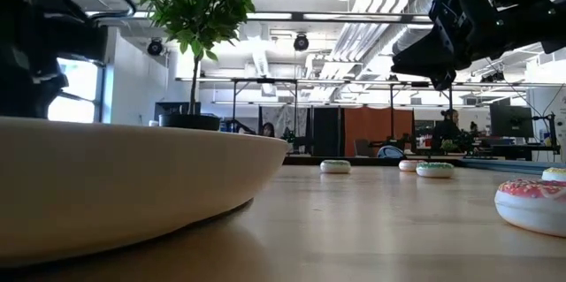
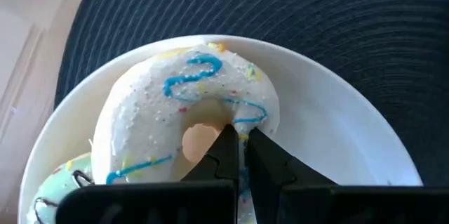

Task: Pick & Place donuts
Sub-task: Put the large white donut on the white plate

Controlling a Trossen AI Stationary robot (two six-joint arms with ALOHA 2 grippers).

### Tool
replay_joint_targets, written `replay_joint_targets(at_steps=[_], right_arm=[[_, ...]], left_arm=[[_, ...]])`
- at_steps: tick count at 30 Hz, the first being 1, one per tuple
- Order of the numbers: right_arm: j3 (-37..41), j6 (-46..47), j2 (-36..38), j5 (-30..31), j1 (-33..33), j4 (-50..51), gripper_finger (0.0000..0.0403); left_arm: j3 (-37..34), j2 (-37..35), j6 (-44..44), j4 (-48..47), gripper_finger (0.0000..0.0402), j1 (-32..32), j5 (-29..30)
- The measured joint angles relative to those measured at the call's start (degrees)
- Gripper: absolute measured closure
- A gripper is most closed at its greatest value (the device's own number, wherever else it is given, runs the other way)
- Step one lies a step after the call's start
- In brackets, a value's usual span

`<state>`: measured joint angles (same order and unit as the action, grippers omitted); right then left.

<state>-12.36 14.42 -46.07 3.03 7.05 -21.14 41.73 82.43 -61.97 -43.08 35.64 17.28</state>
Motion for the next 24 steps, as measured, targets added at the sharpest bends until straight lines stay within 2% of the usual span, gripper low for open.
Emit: replay_joint_targets(at_steps=[6, 17, 20, 24], right_arm=[[-0.02, 0.11, -0.39, 0.02, 0.02, -0.41, 0.0289], [-0.02, 0.11, -0.65, 0.02, 0.02, -1.49, 0.0289], [-0.02, 0.11, -0.65, 0.02, 0.02, -1.47, 0.0289], [-0.02, 0.11, -0.65, -0.18, 0.02, -1.60, 0.0289]], left_arm=[[-0.41, 0.00, -1.69, 1.68, 0.0383, 0.00, 1.75], [-0.43, 0.11, -1.45, 4.56, 0.0267, 0.00, 3.36], [0.23, 0.15, -1.22, 3.47, 0.0248, 0.00, 3.94], [3.63, 0.17, 1.64, 1.65, 0.0239, 0.00, 0.88]])
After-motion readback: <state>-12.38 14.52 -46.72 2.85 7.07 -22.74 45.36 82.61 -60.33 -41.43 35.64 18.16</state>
